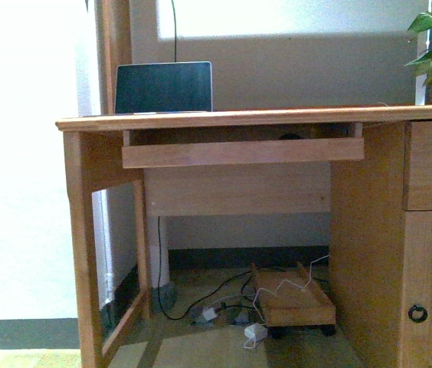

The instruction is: Place mouse

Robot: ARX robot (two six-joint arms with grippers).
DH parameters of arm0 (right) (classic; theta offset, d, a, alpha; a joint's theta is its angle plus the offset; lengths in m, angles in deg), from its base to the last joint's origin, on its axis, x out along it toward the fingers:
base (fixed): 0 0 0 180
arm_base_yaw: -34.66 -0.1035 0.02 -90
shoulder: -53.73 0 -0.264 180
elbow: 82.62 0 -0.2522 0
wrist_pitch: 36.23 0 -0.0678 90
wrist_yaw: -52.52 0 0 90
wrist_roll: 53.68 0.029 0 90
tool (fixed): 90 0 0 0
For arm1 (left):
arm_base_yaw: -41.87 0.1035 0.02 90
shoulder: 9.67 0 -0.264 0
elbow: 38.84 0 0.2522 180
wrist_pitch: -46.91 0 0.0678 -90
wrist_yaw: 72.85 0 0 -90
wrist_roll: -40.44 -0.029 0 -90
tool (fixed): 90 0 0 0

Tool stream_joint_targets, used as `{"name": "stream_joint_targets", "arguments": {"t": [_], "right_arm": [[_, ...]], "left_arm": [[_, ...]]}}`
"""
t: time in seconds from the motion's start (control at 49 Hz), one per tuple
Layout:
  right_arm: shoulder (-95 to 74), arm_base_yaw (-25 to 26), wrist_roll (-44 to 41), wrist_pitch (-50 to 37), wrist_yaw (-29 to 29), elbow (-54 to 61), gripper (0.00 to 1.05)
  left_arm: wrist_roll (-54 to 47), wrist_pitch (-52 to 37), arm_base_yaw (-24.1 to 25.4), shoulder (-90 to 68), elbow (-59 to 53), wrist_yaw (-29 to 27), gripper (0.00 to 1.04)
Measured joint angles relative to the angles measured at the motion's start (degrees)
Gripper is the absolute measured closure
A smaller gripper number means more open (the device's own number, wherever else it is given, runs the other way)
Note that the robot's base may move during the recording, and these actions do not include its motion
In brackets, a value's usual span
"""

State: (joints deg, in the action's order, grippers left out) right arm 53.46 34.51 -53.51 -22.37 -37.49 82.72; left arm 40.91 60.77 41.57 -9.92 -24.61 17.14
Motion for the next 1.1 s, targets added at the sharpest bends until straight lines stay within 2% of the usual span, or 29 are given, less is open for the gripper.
{"name": "stream_joint_targets", "arguments": {"t": [1.102], "right_arm": [[0.0, 0.0, 0.0, 0.0, 0.0, 0.0, 0.07]], "left_arm": [[0.0, 0.0, 0.0, 0.0, 0.0, 0.0, 0.08]]}}
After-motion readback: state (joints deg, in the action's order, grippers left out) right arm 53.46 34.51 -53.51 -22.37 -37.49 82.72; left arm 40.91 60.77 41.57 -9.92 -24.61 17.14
